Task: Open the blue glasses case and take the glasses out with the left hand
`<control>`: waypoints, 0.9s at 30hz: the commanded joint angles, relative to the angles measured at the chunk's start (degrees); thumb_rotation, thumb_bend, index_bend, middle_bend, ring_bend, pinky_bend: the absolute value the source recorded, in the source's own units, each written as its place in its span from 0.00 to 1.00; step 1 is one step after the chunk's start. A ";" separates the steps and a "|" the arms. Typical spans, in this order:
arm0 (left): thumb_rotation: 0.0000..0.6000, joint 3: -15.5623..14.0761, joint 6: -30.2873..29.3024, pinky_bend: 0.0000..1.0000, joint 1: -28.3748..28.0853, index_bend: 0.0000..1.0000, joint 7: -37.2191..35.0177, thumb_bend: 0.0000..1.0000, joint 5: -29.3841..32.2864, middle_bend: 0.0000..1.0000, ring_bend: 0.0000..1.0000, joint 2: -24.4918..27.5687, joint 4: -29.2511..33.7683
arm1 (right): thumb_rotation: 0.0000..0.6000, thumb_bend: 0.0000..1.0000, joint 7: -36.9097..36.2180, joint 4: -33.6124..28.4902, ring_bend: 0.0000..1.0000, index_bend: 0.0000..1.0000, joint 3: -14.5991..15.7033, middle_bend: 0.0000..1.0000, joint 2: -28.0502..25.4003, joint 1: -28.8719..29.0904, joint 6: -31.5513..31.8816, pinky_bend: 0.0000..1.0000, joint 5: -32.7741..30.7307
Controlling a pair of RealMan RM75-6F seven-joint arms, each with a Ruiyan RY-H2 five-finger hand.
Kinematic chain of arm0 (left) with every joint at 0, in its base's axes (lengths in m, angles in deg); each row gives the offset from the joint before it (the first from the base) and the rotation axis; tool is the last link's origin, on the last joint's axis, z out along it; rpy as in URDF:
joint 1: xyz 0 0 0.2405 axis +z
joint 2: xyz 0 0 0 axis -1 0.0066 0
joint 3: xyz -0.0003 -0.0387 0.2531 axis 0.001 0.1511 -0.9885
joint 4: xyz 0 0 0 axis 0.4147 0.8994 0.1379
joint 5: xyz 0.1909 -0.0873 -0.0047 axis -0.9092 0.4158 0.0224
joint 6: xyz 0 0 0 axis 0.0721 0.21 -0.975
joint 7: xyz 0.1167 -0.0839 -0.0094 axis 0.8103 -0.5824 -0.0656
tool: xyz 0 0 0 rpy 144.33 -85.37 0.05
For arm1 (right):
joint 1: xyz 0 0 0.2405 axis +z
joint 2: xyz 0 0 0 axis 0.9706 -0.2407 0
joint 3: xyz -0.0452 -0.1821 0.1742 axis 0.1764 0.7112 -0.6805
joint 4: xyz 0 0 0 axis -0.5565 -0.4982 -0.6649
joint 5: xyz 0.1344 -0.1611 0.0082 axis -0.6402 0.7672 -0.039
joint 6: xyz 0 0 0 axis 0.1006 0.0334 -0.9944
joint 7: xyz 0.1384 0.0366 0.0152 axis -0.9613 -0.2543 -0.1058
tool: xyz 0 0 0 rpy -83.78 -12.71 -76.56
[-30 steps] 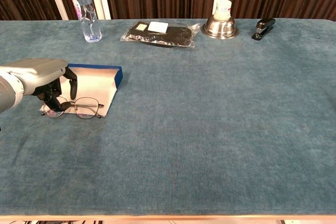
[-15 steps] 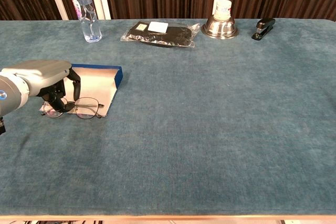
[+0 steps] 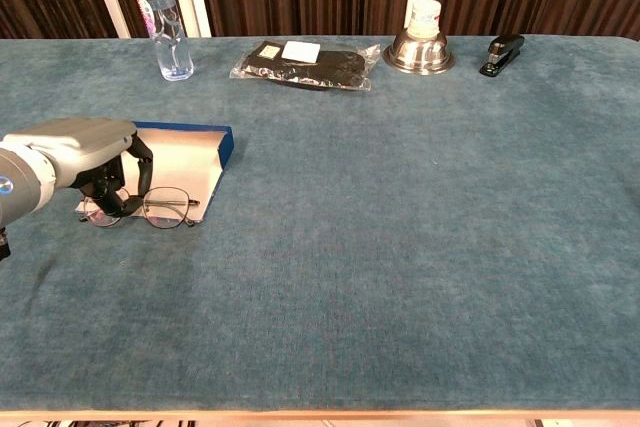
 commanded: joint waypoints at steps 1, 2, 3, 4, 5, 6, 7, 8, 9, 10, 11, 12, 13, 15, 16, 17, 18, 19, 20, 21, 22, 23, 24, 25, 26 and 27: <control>1.00 0.02 -0.08 1.00 0.00 0.56 -0.17 0.43 -0.24 1.00 1.00 -0.06 0.04 | 1.00 0.12 0.06 0.00 0.00 0.00 -0.02 0.00 0.02 0.00 0.03 0.21 0.00; 1.00 -0.01 -0.15 1.00 0.01 0.56 -0.25 0.43 -0.46 1.00 1.00 -0.07 0.14 | 1.00 0.12 0.08 -0.01 0.00 0.00 -0.01 0.00 0.03 0.00 0.02 0.21 -0.02; 1.00 -0.04 -0.19 1.00 0.03 0.57 -0.32 0.44 -0.60 1.00 1.00 -0.06 0.26 | 1.00 0.12 0.08 -0.01 0.00 0.00 -0.01 0.00 0.04 0.00 0.00 0.21 -0.05; 1.00 -0.08 -0.23 1.00 0.04 0.57 -0.34 0.45 -0.72 1.00 1.00 -0.02 0.38 | 1.00 0.12 0.03 -0.05 0.00 0.00 -0.04 0.00 0.02 -0.01 0.00 0.21 -0.10; 1.00 -0.12 -0.27 1.00 0.05 0.57 -0.35 0.45 -0.80 1.00 1.00 0.01 0.47 | 1.00 0.12 -0.01 -0.08 0.00 0.00 -0.04 0.00 0.00 0.00 -0.04 0.21 -0.13; 1.00 -0.17 -0.33 1.00 0.07 0.57 -0.34 0.45 -0.89 1.00 1.00 0.05 0.60 | 1.00 0.12 -0.04 -0.10 0.00 0.00 -0.04 0.00 -0.04 0.00 -0.08 0.21 -0.17; 1.00 -0.19 -0.42 1.00 0.11 0.57 -0.38 0.45 -0.98 1.00 1.00 0.12 0.83 | 1.00 0.12 -0.06 -0.10 0.00 0.00 -0.03 0.00 -0.04 0.00 -0.08 0.21 -0.17; 1.00 -0.20 -0.49 1.00 0.13 0.57 -0.40 0.45 -1.04 1.00 1.00 0.17 1.00 | 1.00 0.12 -0.06 -0.08 0.00 0.00 -0.04 0.00 -0.05 0.00 -0.06 0.21 -0.15; 1.00 -0.20 -0.56 1.00 0.14 0.57 -0.40 0.45 -1.11 1.00 1.00 0.24 1.17 | 1.00 0.12 -0.06 -0.07 0.00 0.00 -0.03 0.00 -0.05 -0.01 -0.05 0.21 -0.14; 1.00 -0.15 -0.66 1.00 0.12 0.57 -0.36 0.45 -1.17 1.00 1.00 0.36 1.48 | 1.00 0.12 -0.05 -0.09 0.00 0.00 -0.03 0.00 -0.05 -0.01 -0.05 0.21 -0.14; 1.00 -0.04 -0.76 1.00 0.08 0.57 -0.33 0.45 -1.21 1.00 1.00 0.46 1.77 | 1.00 0.12 -0.06 -0.09 0.00 0.00 -0.03 0.00 -0.05 -0.01 -0.06 0.21 -0.15; 1.00 0.06 -0.84 1.00 0.04 0.57 -0.31 0.45 -1.27 1.00 1.00 0.52 1.98 | 1.00 0.12 -0.06 -0.10 0.00 0.00 -0.03 0.00 -0.05 0.00 -0.07 0.21 -0.16; 1.00 0.25 -0.99 1.00 -0.05 0.57 -0.25 0.45 -1.32 1.00 1.00 0.63 2.35 | 1.00 0.12 -0.05 -0.11 0.00 0.00 -0.03 0.00 -0.06 0.01 -0.11 0.21 -0.17; 1.00 0.76 -1.26 1.00 -0.39 0.57 -0.01 0.45 -1.45 1.00 1.00 0.80 3.19 | 1.00 0.12 0.00 -0.09 0.00 0.00 -0.03 0.00 -0.05 0.02 -0.10 0.21 -0.14; 1.00 1.25 -1.38 1.00 -0.73 0.57 0.17 0.45 -1.50 1.00 1.00 0.81 3.76 | 1.00 0.12 0.03 -0.10 0.00 0.00 -0.02 0.00 -0.04 0.01 -0.07 0.21 -0.12; 1.00 1.58 -1.46 1.00 -0.99 0.57 0.37 0.45 -1.39 1.00 1.00 0.77 4.11 | 1.00 0.12 0.06 -0.10 0.00 0.00 -0.03 0.00 -0.02 0.01 -0.07 0.21 -0.14; 1.00 1.81 -1.52 1.00 -1.18 0.57 0.53 0.45 -1.28 1.00 1.00 0.71 4.30 | 1.00 0.12 0.07 -0.11 0.00 0.00 -0.03 0.00 -0.02 0.01 -0.07 0.21 -0.14; 1.00 2.09 -1.60 1.00 -1.42 0.57 0.78 0.45 -1.03 1.00 1.00 0.61 4.50 | 1.00 0.12 0.08 -0.12 0.00 0.00 -0.02 0.00 -0.02 0.01 -0.08 0.21 -0.15; 1.00 2.32 -1.64 1.00 -1.64 0.57 0.96 0.45 -0.88 1.00 1.00 0.48 4.64 | 1.00 0.12 0.10 -0.11 0.00 0.00 -0.02 0.00 -0.03 0.01 -0.09 0.21 -0.16; 1.00 2.69 -1.66 1.00 -1.99 0.57 1.22 0.45 -0.58 1.00 1.00 0.23 4.78 | 1.00 0.12 0.12 -0.11 0.00 0.00 -0.02 0.00 -0.02 0.02 -0.10 0.21 -0.15; 1.00 3.19 -1.66 1.00 -2.51 0.57 1.65 0.45 -0.07 1.00 1.00 -0.22 4.87 | 1.00 0.12 0.14 -0.14 0.00 0.00 -0.02 0.00 -0.02 0.03 -0.11 0.21 -0.15; 1.00 3.60 -1.68 1.00 -3.09 0.57 2.23 0.45 0.49 1.00 1.00 -0.78 4.84 | 1.00 0.12 0.12 -0.14 0.00 0.00 -0.02 0.00 -0.03 0.02 -0.10 0.21 -0.17; 1.00 4.06 -1.52 1.00 -3.87 0.57 2.91 0.45 0.92 1.00 1.00 -1.58 4.69 | 1.00 0.12 0.06 -0.15 0.00 0.00 -0.03 0.00 -0.05 0.01 -0.12 0.21 -0.21; 1.00 4.60 -1.64 1.00 -4.67 0.57 3.69 0.45 1.67 1.00 1.00 -2.54 4.31 | 1.00 0.12 0.02 -0.14 0.00 0.00 -0.03 0.00 -0.06 0.03 -0.17 0.21 -0.24; 1.00 5.00 -1.74 1.00 -5.24 0.57 4.20 0.45 2.17 1.00 1.00 -3.24 4.06 | 1.00 0.12 0.00 -0.13 0.00 0.00 -0.04 0.00 -0.07 0.03 -0.19 0.21 -0.25; 1.00 5.43 -1.82 1.00 -5.81 0.57 4.68 0.45 2.68 1.00 1.00 -3.92 3.84 | 1.00 0.12 -0.04 -0.13 0.00 0.00 -0.05 0.00 -0.08 0.04 -0.20 0.21 -0.27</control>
